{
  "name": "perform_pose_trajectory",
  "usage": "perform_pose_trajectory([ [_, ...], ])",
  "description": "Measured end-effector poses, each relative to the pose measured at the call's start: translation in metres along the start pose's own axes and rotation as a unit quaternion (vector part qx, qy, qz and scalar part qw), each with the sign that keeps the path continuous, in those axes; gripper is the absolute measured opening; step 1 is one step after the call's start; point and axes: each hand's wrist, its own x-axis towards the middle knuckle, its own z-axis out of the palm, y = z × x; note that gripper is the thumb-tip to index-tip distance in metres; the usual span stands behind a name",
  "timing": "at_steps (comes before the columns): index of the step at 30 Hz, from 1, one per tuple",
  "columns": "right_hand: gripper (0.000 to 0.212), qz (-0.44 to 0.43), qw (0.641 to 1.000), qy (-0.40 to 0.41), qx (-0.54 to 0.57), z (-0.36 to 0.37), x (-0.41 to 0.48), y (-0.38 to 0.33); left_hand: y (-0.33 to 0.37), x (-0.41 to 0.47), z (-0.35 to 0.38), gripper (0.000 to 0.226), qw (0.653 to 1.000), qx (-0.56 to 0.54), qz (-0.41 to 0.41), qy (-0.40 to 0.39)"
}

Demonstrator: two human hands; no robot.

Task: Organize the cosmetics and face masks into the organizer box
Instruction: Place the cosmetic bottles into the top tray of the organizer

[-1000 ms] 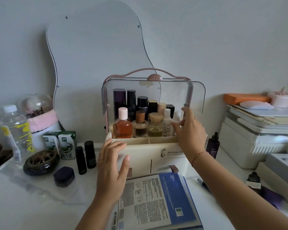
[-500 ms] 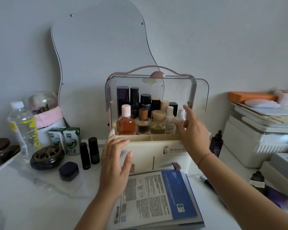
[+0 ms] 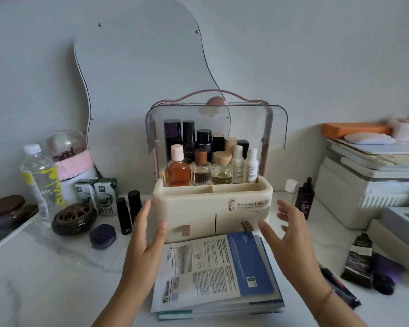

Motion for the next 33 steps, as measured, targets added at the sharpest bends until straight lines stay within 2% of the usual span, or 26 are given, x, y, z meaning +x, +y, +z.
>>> perform_pose_trajectory([
  [6, 0.073, 0.024, 0.997, -0.076, 0.009, 0.012, -0.013, 0.003, -0.019, -0.018, 0.0, 0.071, 0.998, -0.013, -0.059, -0.027],
  [8, 0.075, 0.029, 0.997, -0.067, 0.008, 0.012, -0.016, 0.006, -0.026, -0.017, -0.009, 0.065, 0.998, -0.003, -0.058, 0.029],
  [10, 0.076, 0.025, 0.998, -0.052, 0.007, 0.01, -0.017, 0.009, -0.032, -0.008, -0.028, 0.051, 0.989, 0.056, -0.04, 0.132],
  [12, 0.074, 0.032, 0.998, -0.052, 0.016, 0.009, -0.017, 0.009, -0.04, 0.008, -0.051, 0.05, 0.968, 0.121, -0.032, 0.218],
  [13, 0.074, 0.039, 0.998, -0.054, 0.019, 0.01, -0.017, 0.009, -0.044, 0.016, -0.06, 0.054, 0.96, 0.156, -0.034, 0.23],
  [16, 0.073, 0.053, 0.997, -0.055, 0.023, 0.015, -0.017, 0.006, -0.054, 0.046, -0.073, 0.068, 0.96, 0.223, -0.043, 0.162],
  [19, 0.075, 0.064, 0.996, -0.061, 0.025, 0.018, -0.016, 0.004, -0.057, 0.078, -0.073, 0.079, 0.977, 0.184, -0.065, 0.084],
  [21, 0.075, 0.066, 0.996, -0.058, 0.031, 0.018, -0.016, 0.004, -0.056, 0.097, -0.071, 0.078, 0.981, 0.17, -0.077, 0.06],
  [27, 0.072, 0.054, 0.997, -0.048, 0.031, 0.012, -0.016, 0.002, -0.062, 0.121, -0.062, 0.059, 0.985, 0.13, -0.098, 0.061],
  [31, 0.071, 0.06, 0.996, -0.048, 0.041, 0.011, -0.016, -0.001, -0.061, 0.118, -0.056, 0.028, 0.988, 0.076, -0.109, 0.073],
  [33, 0.072, 0.064, 0.996, -0.048, 0.046, 0.009, -0.016, -0.006, -0.056, 0.113, -0.055, 0.023, 0.99, 0.068, -0.098, 0.072],
])
